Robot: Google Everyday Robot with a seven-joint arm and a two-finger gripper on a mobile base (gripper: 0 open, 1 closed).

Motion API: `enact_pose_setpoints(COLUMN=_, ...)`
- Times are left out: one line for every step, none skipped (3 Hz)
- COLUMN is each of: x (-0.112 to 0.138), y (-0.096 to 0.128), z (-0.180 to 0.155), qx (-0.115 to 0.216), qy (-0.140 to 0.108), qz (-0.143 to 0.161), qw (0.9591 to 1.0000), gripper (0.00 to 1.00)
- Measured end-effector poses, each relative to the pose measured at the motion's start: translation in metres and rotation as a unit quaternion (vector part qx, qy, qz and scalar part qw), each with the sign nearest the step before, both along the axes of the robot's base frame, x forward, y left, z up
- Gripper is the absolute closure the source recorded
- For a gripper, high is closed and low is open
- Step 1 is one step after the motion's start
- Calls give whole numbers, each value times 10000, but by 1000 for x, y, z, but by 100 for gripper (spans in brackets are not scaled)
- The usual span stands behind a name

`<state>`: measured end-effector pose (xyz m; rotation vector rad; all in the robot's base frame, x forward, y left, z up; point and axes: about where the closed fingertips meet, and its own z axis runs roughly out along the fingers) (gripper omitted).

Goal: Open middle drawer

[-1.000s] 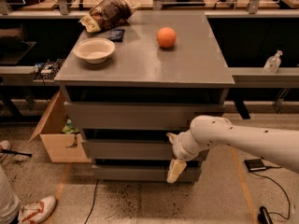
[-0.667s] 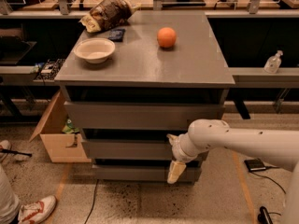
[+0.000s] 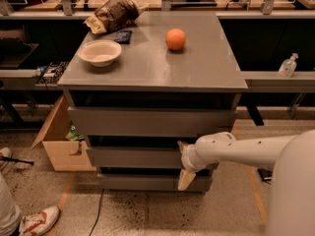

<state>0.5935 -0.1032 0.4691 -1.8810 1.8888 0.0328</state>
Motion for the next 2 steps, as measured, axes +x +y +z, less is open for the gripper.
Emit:
enact_pose_setpoints(x=16, y=-10, z=-17, qx=35, qy=-144, qz=-209, qw=9997, gripper=0)
enact_pose_setpoints(x=29, y=-18, z=-26, qx=183, qy=-209, qz=-473, qw=9985, gripper=0)
